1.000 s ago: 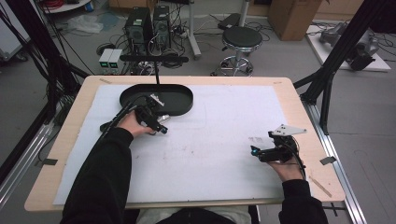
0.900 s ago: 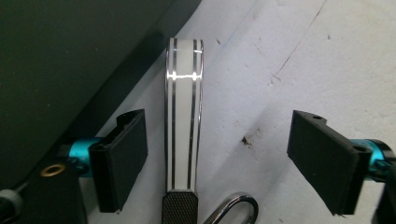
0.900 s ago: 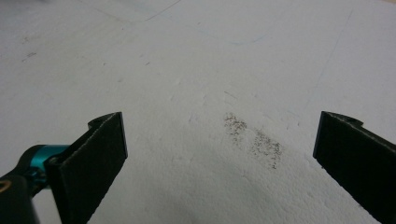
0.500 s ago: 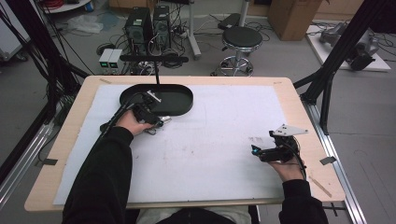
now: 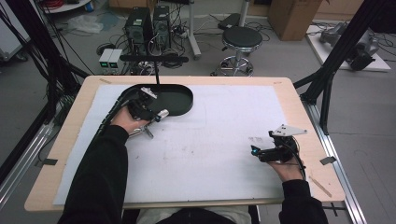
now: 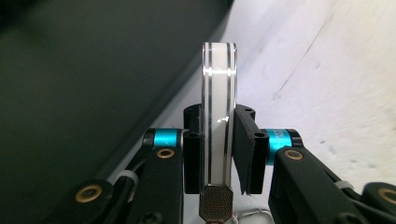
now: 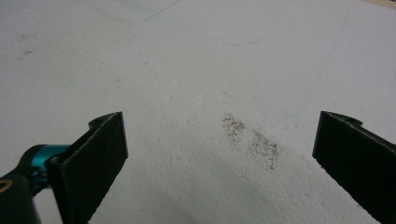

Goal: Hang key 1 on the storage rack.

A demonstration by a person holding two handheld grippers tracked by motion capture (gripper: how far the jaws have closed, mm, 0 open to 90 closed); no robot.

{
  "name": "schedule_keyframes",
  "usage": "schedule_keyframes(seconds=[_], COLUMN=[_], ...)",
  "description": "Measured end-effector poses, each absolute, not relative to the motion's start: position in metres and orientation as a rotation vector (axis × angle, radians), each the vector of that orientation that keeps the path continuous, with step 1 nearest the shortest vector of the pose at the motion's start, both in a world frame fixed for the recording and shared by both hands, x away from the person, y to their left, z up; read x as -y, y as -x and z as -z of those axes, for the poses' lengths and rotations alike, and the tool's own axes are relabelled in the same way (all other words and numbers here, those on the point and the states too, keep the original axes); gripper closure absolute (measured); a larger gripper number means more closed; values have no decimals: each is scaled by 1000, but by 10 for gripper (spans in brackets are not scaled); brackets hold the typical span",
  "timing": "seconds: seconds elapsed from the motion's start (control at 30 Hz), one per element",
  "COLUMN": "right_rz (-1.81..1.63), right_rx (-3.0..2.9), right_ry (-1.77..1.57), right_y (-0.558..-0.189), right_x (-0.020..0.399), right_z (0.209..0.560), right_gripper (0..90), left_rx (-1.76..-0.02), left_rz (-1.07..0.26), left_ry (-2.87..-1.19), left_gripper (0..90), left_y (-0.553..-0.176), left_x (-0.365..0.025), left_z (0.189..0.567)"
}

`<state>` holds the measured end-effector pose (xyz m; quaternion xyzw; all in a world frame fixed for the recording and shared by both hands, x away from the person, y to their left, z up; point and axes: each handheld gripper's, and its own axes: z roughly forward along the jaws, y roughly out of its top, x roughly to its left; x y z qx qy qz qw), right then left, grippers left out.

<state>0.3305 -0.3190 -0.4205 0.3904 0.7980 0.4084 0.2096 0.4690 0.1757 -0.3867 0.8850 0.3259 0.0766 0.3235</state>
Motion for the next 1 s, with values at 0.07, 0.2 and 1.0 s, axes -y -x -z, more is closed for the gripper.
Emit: schedule_keyframes(seconds=[0.07,0.2,1.0], right_rz=[-1137,-1141,-1120], right_rx=[-2215,-2217,-2238], right_ry=[-1088,-1093,-1068], right_y=[-330,-330,-332], right_x=[319,317,311], right_z=[420,420,422], right_gripper=[23,23,23], left_rx=[-859,-863,-801], left_rz=[-206,-208,-235], left_ry=[-2258,-2179,-2040], left_gripper=[748,749,747], left_y=[-467,-462,-464], left_x=[-186,-201,-215], left_z=[373,355,283])
